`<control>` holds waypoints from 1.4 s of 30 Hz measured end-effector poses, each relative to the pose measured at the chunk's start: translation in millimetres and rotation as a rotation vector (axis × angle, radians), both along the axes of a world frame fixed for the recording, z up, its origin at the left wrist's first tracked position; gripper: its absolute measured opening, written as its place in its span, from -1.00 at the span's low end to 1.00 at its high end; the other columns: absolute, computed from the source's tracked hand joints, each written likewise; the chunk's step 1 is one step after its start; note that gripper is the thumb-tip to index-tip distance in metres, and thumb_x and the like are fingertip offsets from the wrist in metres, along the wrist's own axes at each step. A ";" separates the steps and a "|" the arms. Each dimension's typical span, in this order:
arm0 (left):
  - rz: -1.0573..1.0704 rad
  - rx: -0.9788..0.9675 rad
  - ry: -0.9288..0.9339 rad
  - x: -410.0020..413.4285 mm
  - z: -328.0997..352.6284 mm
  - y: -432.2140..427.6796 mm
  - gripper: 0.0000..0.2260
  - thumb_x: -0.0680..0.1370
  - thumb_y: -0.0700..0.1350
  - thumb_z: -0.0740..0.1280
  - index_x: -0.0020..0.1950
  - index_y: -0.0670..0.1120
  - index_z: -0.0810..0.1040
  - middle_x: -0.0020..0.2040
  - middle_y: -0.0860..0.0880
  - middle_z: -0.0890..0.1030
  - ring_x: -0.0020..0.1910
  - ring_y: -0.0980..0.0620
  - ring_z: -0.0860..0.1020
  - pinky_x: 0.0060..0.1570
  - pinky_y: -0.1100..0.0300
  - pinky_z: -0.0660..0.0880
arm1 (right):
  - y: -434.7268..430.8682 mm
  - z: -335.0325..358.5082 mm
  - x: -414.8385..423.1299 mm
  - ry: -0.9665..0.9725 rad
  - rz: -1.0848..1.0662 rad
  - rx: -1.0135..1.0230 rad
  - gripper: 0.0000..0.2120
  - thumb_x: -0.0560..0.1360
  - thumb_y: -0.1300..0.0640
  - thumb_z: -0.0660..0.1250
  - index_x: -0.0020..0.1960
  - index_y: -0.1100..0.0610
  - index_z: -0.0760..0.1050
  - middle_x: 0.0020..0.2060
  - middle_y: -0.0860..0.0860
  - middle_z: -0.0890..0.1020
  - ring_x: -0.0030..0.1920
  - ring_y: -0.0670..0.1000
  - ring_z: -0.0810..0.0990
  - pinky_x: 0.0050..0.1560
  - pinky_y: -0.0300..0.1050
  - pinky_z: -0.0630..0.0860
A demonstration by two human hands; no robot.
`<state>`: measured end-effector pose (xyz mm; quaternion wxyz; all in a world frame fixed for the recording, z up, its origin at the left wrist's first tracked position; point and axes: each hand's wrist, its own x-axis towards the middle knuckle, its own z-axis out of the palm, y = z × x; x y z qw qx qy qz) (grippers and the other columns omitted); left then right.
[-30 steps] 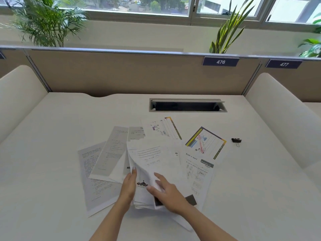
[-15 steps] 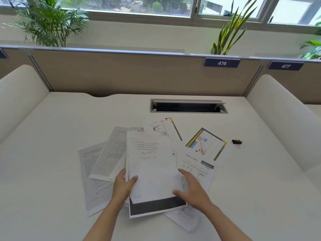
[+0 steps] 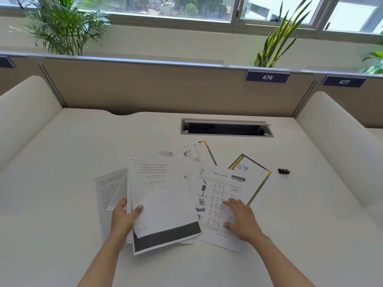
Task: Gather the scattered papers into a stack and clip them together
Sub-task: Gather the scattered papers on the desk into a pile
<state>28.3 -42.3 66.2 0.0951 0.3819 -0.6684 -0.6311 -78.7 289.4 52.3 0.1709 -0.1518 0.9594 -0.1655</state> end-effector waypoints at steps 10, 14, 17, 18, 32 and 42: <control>0.061 0.044 0.045 8.8 -3.4 -8.6 -0.67 0.46 -0.27 0.42 0.20 -0.12 0.48 0.14 -0.18 0.60 -0.02 -0.14 0.59 0.02 0.02 0.53 | -48.4 -17.4 35.3 -0.002 -0.057 0.019 0.35 0.02 -0.68 -0.04 0.52 0.10 -0.39 0.51 0.02 -0.36 0.50 0.02 -0.39 0.47 0.07 -0.35; 0.108 0.035 0.078 13.3 -1.1 -20.4 -0.62 0.47 -0.30 0.40 0.27 -0.16 0.47 0.21 -0.13 0.54 0.12 -0.06 0.46 0.11 0.06 0.43 | -49.0 -21.9 38.8 -0.045 -0.021 0.029 0.35 0.00 -0.68 -0.06 0.51 0.08 -0.41 0.49 -0.01 -0.41 0.49 0.00 -0.41 0.46 0.06 -0.40; 0.131 0.043 0.071 16.0 -5.7 -34.7 -0.62 0.45 -0.29 0.42 0.25 -0.16 0.49 0.20 -0.23 0.57 0.09 -0.18 0.55 0.10 0.01 0.48 | -47.4 -19.3 34.8 -0.066 -0.021 0.003 0.30 0.10 -0.64 0.11 0.53 0.06 -0.35 0.51 -0.03 -0.36 0.51 -0.02 -0.36 0.47 0.04 -0.36; 0.138 0.053 0.068 17.8 -5.5 -37.9 -0.62 0.46 -0.30 0.42 0.25 -0.16 0.49 0.19 -0.23 0.58 0.05 -0.18 0.56 0.10 0.02 0.48 | -47.4 -18.4 33.3 -0.072 -0.023 -0.005 0.25 0.17 -0.57 0.21 0.54 0.05 -0.33 0.52 -0.03 -0.34 0.52 -0.02 -0.33 0.48 0.04 -0.34; 0.083 0.007 0.056 31.4 -11.9 -39.2 -0.66 0.45 -0.30 0.43 0.19 -0.16 0.49 0.05 -0.17 0.60 -0.03 -0.16 0.59 0.07 -0.01 0.52 | -69.1 -20.6 42.2 0.013 -0.077 -0.061 0.07 0.34 -0.46 0.18 0.54 0.07 -0.30 0.54 -0.05 -0.22 0.54 -0.04 -0.23 0.46 -0.03 -0.33; 0.065 0.007 0.049 36.0 -18.3 -31.4 -0.72 0.49 -0.24 0.40 0.17 -0.06 0.51 -0.02 -0.16 0.64 -0.12 -0.13 0.63 -0.01 0.02 0.55 | -70.3 -19.4 32.6 -0.034 -0.273 -0.228 -0.12 0.42 -0.14 0.39 0.56 -0.01 -0.04 0.55 -0.09 0.08 0.54 -0.05 0.02 0.53 -0.02 -0.10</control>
